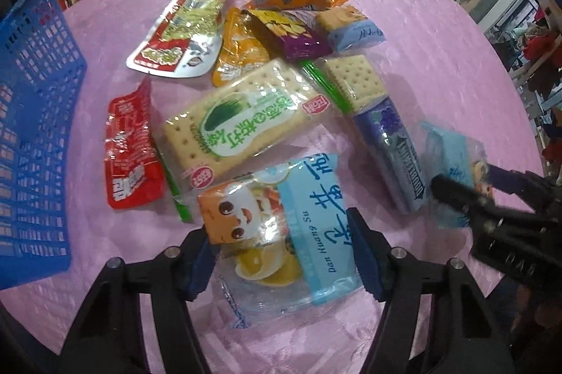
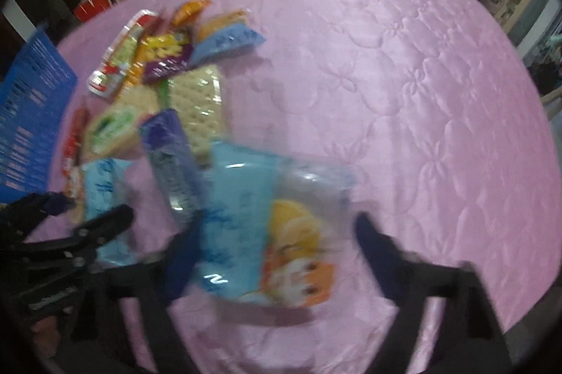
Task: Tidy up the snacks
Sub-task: 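Grasp a light-blue Dan Huang Su bag with the left tool while the right tool grasps another, then carry both Dan Huang Su bags over the blue basket and open both tools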
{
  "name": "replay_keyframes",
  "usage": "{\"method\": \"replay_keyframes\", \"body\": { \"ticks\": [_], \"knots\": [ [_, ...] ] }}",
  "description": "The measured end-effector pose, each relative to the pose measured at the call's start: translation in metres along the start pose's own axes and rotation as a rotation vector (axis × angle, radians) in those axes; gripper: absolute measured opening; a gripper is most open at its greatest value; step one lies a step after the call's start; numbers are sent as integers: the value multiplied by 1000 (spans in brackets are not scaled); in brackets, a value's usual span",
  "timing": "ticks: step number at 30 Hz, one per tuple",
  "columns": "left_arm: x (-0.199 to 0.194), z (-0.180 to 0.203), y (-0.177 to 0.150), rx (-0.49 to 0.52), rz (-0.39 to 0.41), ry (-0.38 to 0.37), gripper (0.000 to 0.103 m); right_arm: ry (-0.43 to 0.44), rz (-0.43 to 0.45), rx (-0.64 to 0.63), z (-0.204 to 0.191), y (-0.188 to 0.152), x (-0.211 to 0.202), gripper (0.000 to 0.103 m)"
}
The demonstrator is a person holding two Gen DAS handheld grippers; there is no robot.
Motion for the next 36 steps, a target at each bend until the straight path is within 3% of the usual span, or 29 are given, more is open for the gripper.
{"method": "replay_keyframes", "body": {
  "ticks": [3, 6, 15, 26, 36],
  "knots": [
    [-12, 1, -2, 11, 24, -8, 65, -57, 25, -24, 1, -1, -8, 71],
    [-28, -1, -6, 18, 47, -8, 65, -19, 16, 0, 2, -5, -16, 71],
    [-106, -11, -15, 41, 195, -42, 65, 6, 146, -6, -16, -8, -85, 71],
    [-213, -56, -34, 13, 374, -42, 65, 117, 293, -92, -99, -8, -160, 71],
    [-259, -139, -39, -27, 420, 61, 65, 198, 333, -177, -182, 2, -183, 71]
  ]
}}
Point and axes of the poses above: each gripper's, at about its wrist camera, not at the fingertips, and x roughly the way its jaws point, z to its right, y to its top, the point moved 5 cm from there along x, roughly the way its jaws point, and after that the axes turned 4 degrees about -y, right-handed, at the moved point
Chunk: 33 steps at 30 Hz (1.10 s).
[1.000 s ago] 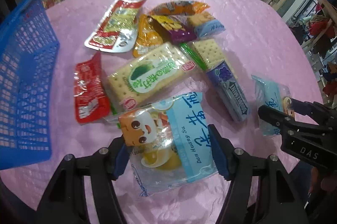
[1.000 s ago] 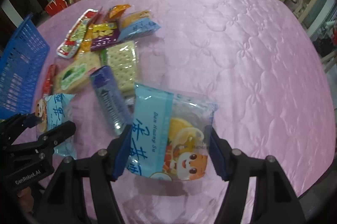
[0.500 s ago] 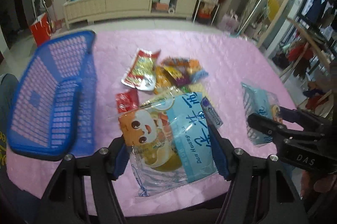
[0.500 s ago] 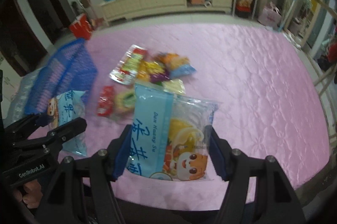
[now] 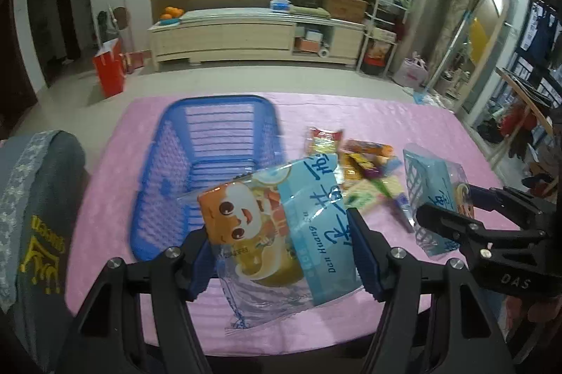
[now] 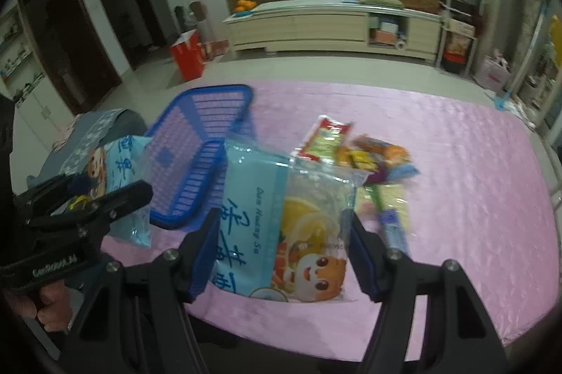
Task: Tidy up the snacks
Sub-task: 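Carry both Dan Huang Su bags over the blue basket and open both tools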
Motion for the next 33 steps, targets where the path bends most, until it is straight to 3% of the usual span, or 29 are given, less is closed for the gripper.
{"method": "replay_keyframes", "body": {
  "ticks": [8, 12, 22, 33],
  "knots": [
    [0, -63, 6, -1, -28, 48, 65, 60, -26, -79, -67, 16, 23, 71],
    [13, -84, 2, -3, -68, 24, 65, 86, -64, -88, -87, 18, 43, 71],
    [48, -106, -12, -8, -156, -47, 66, 107, -144, -114, -107, 20, 78, 71],
    [51, -112, -9, -18, -153, -45, 74, 106, -177, -186, -122, 21, 93, 74]
  ]
}}
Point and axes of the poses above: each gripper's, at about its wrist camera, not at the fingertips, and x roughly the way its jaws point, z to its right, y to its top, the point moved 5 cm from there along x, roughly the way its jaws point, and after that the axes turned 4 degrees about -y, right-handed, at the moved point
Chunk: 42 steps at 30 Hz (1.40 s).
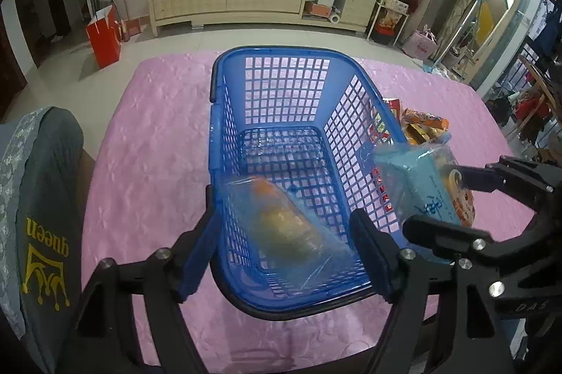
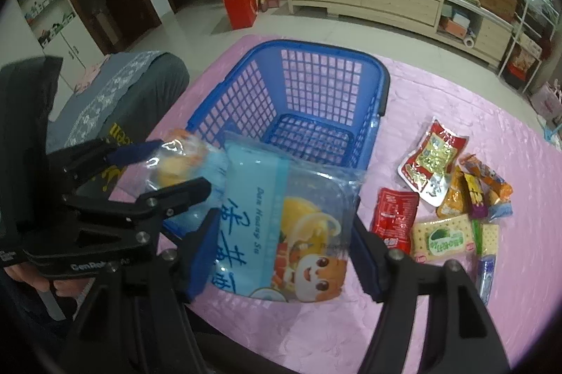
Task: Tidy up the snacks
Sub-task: 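Carry both Dan Huang Su bags over the blue basket and open both tools, then grasp the purple Doublemint gum pack with the right tool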
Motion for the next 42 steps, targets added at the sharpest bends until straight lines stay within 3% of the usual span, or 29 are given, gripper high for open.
{"method": "replay_keyframes", "body": {
  "ticks": [3, 6, 13, 26, 42],
  "knots": [
    [-3, -1, -1, -10, 4, 0, 75, -1, -1, 3, 0, 0, 0, 87],
    [-7, 0, -2, -12, 6, 5, 75, -8, 9, 2, 2, -1, -7, 93],
    [-24, 19, -5, 20, 32, 11, 77, -40, 47, 33, 17, -7, -29, 94],
    [-37, 99, -4, 99, 75, -4, 77, -108, 121, 109, 73, -39, -86, 94],
    [16, 210, -3, 209, 28, -47, 82, -193, 135, 233, 173, -91, -112, 94]
  ]
}}
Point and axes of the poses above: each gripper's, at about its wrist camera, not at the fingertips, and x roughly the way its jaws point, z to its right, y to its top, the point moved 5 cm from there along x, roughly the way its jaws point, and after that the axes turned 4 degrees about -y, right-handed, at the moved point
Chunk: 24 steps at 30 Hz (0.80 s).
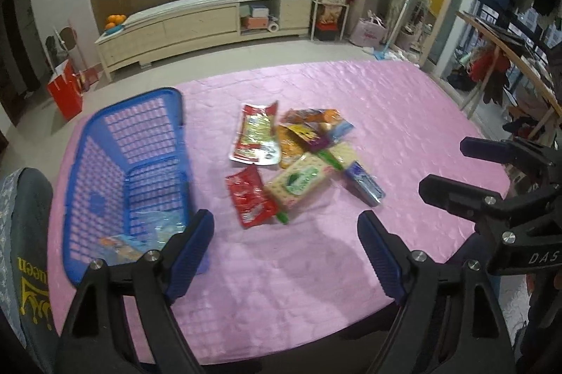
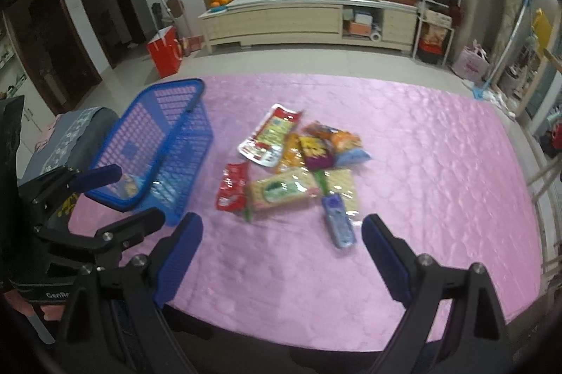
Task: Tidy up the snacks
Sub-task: 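Grasp the purple Doublemint gum pack with the right tool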
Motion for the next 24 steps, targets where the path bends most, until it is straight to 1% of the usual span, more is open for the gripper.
{"method": "replay_keyframes", "body": {
  "ticks": [5, 11, 14, 18, 24],
  "knots": [
    [25, 18, -3, 4, -41, -24, 82, -9, -31, 17, 26, -13, 13, 94],
    [52, 23, -7, -1, -83, -25, 82, -20, -76, 19, 44, -25, 36, 94],
    [67, 20, -9, -3, -108, -13, 82, -20, -92, 21, 51, -29, 50, 94],
    [88, 14, -10, -23, -136, -33, 82, -14, -126, 15, 54, -33, 72, 94],
    [122, 4, -11, -37, -184, -39, 82, -28, -164, -12, 58, -34, 105, 94]
  ]
}}
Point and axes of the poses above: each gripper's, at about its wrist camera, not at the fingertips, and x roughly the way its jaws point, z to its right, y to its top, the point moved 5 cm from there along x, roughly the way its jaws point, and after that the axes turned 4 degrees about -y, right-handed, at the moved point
